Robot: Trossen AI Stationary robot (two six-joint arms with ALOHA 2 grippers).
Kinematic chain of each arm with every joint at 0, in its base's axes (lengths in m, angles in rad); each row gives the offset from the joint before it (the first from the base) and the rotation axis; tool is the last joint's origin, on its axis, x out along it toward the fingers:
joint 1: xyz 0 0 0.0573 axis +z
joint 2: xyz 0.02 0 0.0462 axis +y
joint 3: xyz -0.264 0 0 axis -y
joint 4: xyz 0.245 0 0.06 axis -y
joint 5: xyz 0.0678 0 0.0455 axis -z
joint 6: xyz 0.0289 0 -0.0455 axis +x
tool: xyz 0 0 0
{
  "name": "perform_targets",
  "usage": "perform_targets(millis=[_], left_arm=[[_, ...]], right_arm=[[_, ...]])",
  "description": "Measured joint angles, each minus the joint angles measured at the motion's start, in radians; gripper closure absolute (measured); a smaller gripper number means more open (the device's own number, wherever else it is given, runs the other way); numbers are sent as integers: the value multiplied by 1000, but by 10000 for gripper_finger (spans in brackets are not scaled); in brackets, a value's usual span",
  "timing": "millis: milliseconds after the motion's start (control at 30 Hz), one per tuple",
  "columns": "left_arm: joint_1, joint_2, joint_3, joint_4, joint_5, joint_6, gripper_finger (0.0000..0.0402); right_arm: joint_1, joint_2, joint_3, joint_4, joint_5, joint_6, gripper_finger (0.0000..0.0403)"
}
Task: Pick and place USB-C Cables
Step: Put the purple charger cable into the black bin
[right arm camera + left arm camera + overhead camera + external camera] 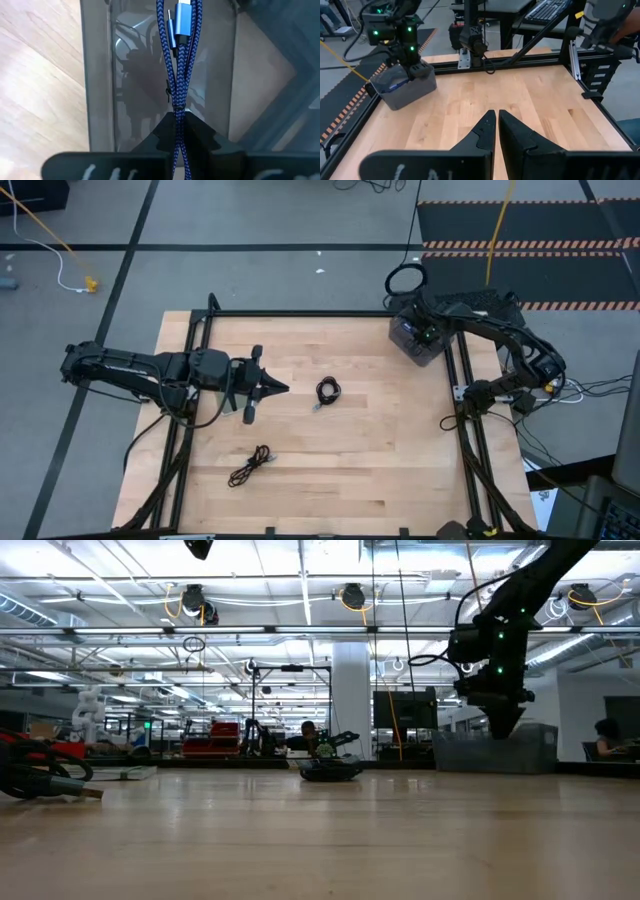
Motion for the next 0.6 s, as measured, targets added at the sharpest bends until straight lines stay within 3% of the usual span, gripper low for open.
perform_targets(millis=[433,600], left_arm=[[0,0,0,8,0,16,376],[0,0,0,8,0,19,376]], right_arm=[[0,0,-94,117,1,-24,389],[-3,0,-95,132,3,-24,367]])
